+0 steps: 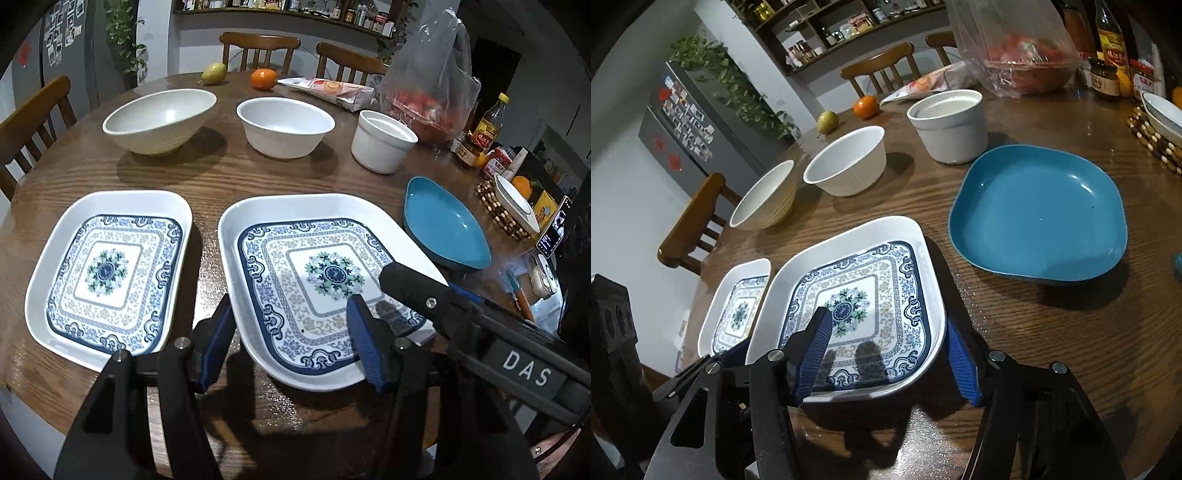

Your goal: Organize plates and bowls

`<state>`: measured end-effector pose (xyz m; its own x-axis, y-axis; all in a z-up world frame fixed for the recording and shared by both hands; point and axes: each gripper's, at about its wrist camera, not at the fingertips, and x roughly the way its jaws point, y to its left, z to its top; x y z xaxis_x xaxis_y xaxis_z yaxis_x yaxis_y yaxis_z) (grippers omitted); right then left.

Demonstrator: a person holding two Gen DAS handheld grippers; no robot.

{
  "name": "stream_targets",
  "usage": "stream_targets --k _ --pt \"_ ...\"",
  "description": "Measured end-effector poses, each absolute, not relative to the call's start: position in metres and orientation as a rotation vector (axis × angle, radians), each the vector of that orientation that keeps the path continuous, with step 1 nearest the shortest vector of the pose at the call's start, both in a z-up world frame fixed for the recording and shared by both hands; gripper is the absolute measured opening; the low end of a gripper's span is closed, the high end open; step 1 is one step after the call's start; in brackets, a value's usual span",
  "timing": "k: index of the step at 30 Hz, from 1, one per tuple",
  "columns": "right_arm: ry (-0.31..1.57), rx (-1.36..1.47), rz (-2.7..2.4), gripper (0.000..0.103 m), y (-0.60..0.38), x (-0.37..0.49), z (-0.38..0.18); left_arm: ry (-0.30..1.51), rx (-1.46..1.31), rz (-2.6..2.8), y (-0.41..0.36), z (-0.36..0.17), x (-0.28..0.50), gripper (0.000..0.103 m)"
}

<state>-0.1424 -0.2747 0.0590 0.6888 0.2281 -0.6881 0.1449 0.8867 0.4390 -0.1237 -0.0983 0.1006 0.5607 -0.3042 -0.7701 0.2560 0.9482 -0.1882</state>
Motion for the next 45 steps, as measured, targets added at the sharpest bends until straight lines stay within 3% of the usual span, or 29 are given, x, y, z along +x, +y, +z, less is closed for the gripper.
stream_targets --k 45 --pt "0.729 0.432 0.101 0.063 -0.207 -0.125 0.1 0.798 -0.102 -0.249 -0.031 0.132 -0.131 0.059"
